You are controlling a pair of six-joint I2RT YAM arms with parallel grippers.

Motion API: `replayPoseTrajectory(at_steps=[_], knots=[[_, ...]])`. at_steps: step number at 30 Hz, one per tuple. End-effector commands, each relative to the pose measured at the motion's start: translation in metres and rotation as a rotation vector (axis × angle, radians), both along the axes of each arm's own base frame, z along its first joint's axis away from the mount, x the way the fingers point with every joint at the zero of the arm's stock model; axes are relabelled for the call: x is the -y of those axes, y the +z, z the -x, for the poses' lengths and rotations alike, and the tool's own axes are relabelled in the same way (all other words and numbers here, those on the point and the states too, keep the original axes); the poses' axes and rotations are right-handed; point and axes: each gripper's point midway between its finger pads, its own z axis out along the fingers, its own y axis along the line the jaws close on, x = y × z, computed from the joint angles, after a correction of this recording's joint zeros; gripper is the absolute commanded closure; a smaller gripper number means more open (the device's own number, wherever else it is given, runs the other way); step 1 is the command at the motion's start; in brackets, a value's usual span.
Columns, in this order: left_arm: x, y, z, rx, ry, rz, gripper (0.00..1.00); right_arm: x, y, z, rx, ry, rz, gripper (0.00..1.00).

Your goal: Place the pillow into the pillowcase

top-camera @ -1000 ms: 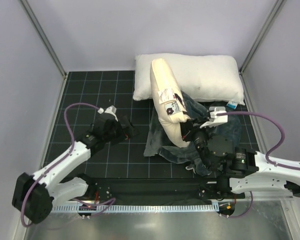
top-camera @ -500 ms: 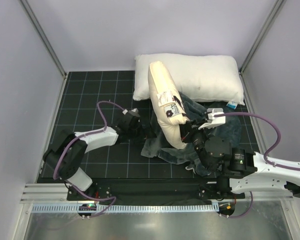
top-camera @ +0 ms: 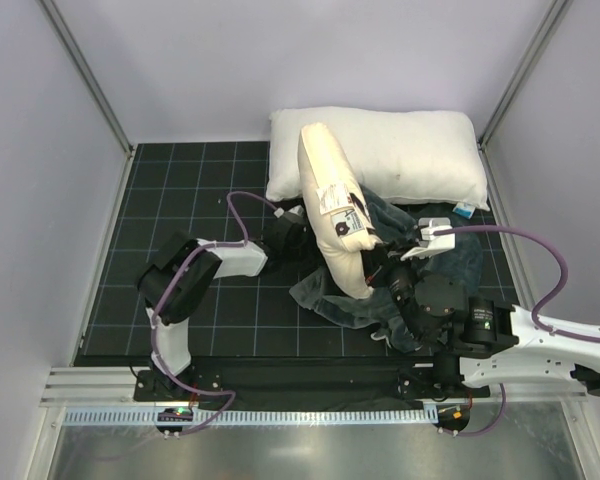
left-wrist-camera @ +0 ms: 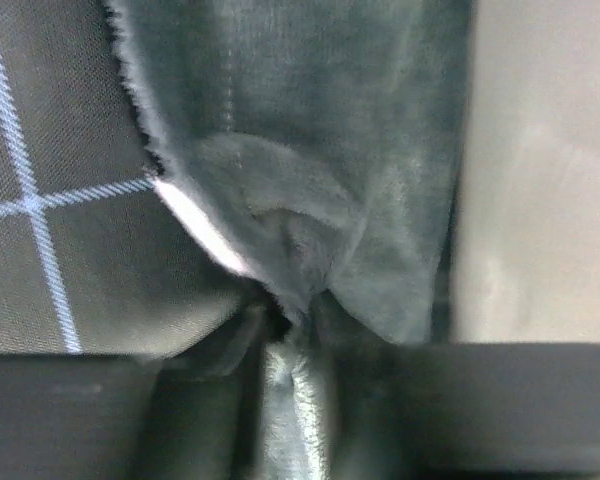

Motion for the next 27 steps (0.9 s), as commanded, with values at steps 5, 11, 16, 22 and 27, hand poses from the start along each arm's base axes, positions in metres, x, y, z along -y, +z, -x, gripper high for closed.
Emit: replayPoseTrajectory(at_steps=[5,11,16,22,27], knots=[[-0.003,0.021,-0.012,0.113,-0.015,0.009,1.00,0.017,-0.005,-0.006,-0.011,-0.085,-0.004,0.96],[-0.041,0.125,-0.012,0.351,0.028,0.026,1.00,0.005,-0.014,-0.005,-0.021,-0.052,0.036,0.96],[-0.050,0.244,0.007,0.543,-0.005,0.153,1.00,-0.018,0.008,-0.005,0.008,0.026,0.121,0.96],[-0.070,0.356,0.033,0.694,-0.014,0.229,1.00,-0.005,0.077,-0.010,0.061,-0.036,0.125,0.96],[-0.088,0.442,0.056,0.849,-0.032,0.270,1.00,0.030,0.135,-0.007,0.087,-0.084,0.027,0.96]])
